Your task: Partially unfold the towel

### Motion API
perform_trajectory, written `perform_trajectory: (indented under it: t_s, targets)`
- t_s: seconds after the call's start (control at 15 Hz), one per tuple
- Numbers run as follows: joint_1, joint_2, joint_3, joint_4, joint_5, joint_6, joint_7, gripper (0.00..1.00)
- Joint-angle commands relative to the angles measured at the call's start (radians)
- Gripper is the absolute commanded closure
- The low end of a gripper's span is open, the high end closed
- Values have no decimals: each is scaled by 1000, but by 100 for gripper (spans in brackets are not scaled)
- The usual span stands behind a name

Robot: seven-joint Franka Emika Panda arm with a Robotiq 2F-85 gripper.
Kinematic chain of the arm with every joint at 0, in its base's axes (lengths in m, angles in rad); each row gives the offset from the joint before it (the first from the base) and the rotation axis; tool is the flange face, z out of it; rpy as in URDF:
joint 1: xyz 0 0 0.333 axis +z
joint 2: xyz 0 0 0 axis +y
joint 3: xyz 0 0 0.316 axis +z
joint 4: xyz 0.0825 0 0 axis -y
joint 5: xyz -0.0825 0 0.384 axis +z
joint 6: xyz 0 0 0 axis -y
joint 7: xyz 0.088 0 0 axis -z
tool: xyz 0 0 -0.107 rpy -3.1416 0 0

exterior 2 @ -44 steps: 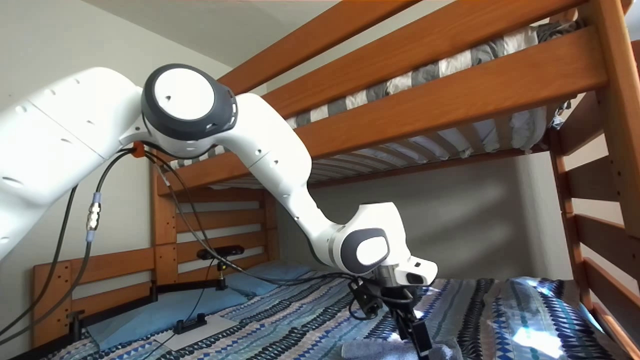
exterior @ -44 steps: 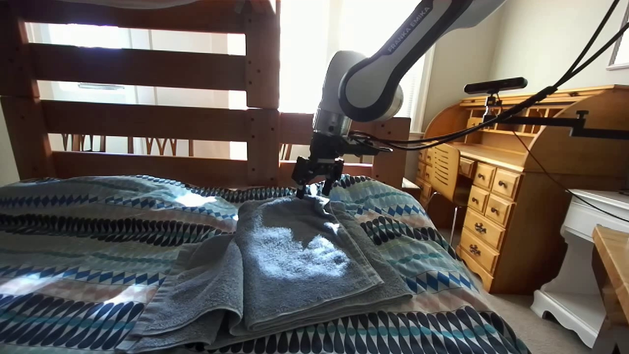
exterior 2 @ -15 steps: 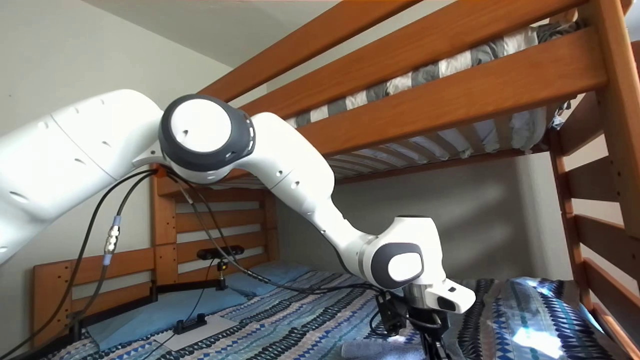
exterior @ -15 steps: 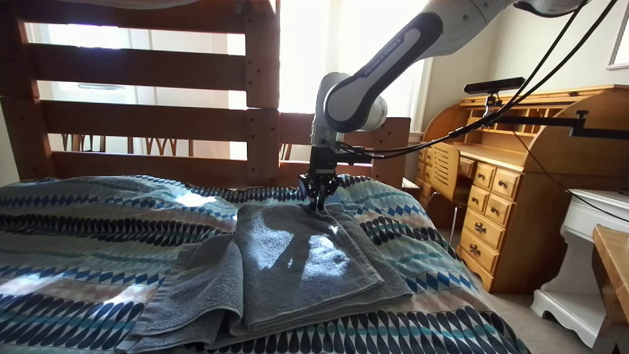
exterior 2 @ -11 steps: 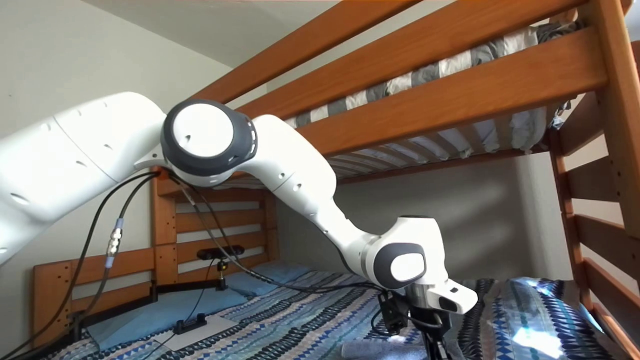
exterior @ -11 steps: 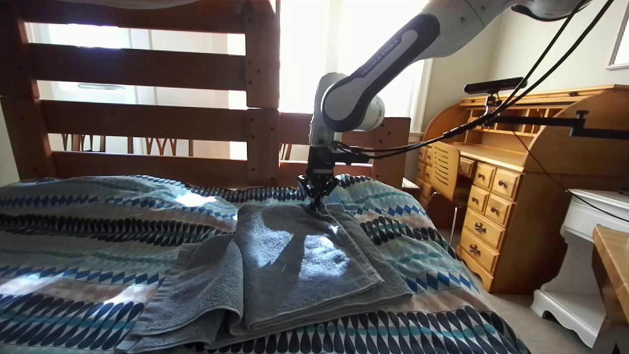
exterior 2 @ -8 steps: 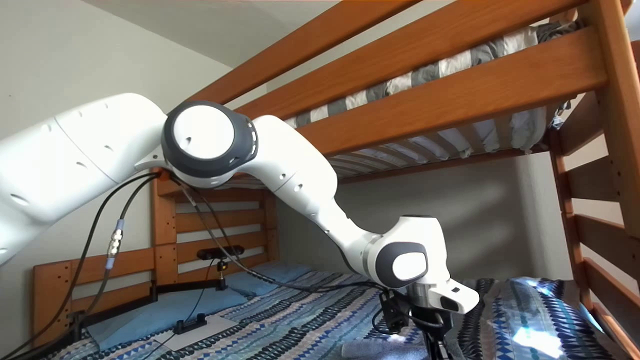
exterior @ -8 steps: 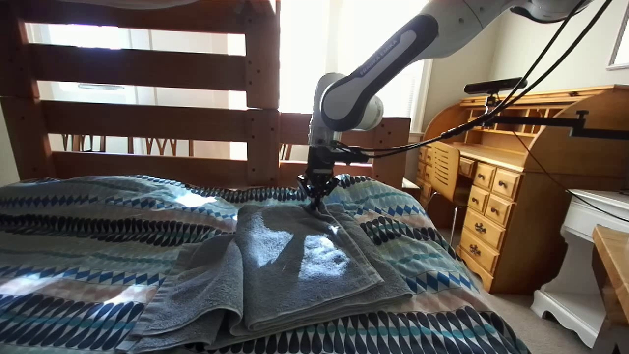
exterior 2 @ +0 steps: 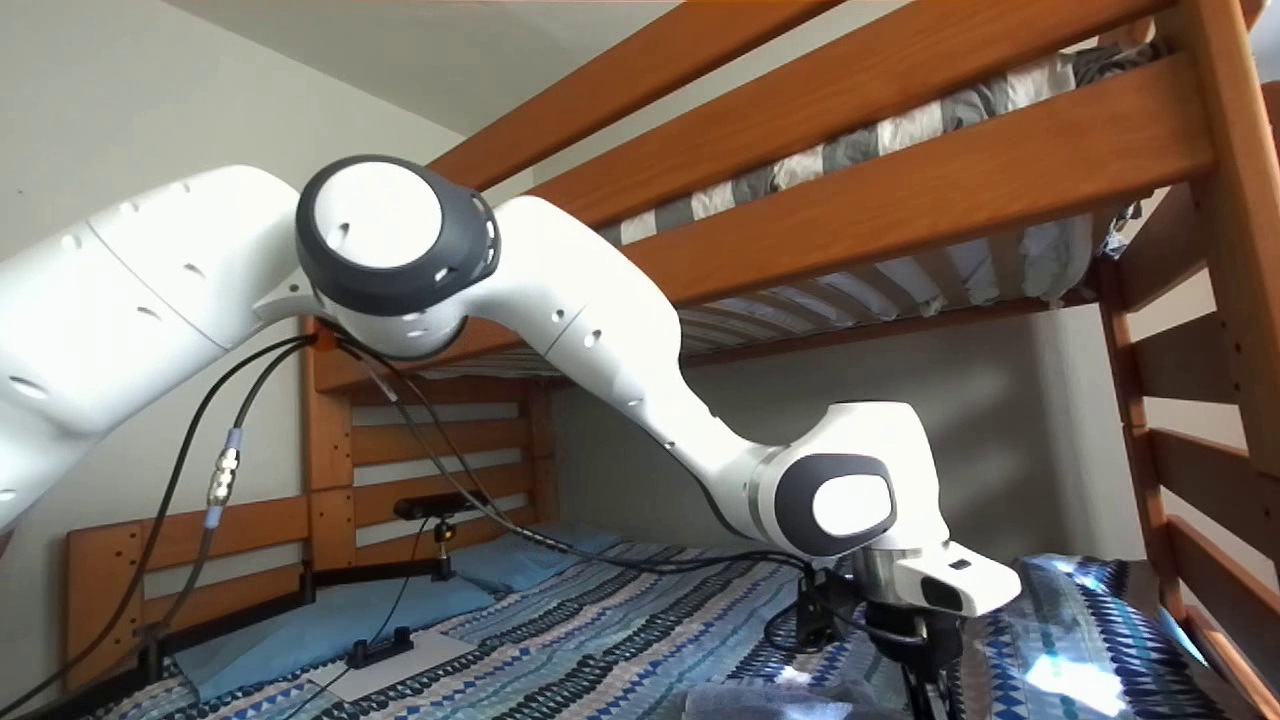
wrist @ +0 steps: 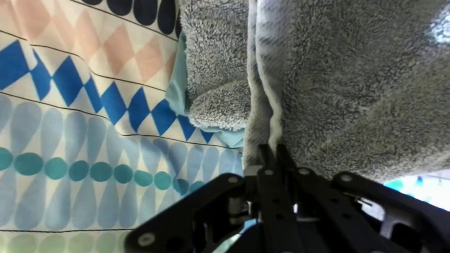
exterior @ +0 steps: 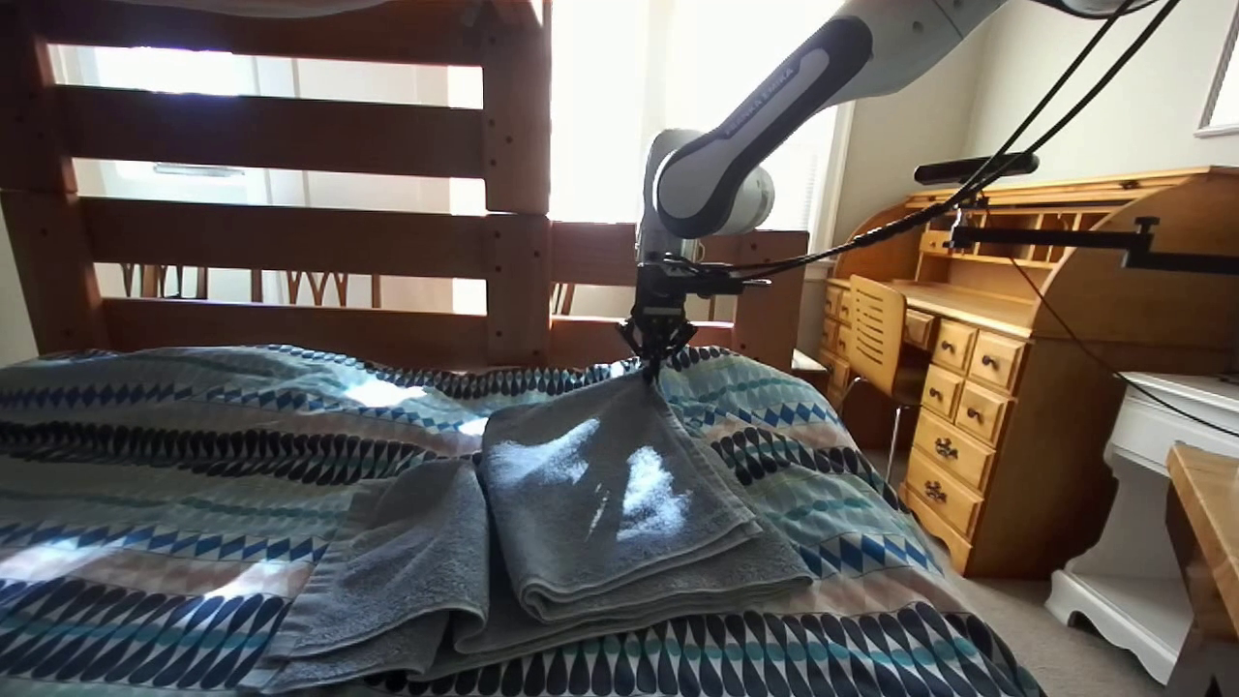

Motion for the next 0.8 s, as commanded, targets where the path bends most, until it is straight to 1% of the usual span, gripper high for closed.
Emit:
perform_trajectory:
  t_s: [0.0,0.2,0.33,0.47,0.67,0.73]
  targets:
    - [18,-123,-43,-177,0,54,110,99]
    - [41,-202,-82,-310,-11,116,228,99]
    - [58,-255,-106,-410,-21,194,299,99]
    - [91,-303,-149,-510,-50,279,366,99]
    - [153,-372,-224,-653,-98,376,460,99]
    - [182,-385,-262,-691,-127,404,497,99]
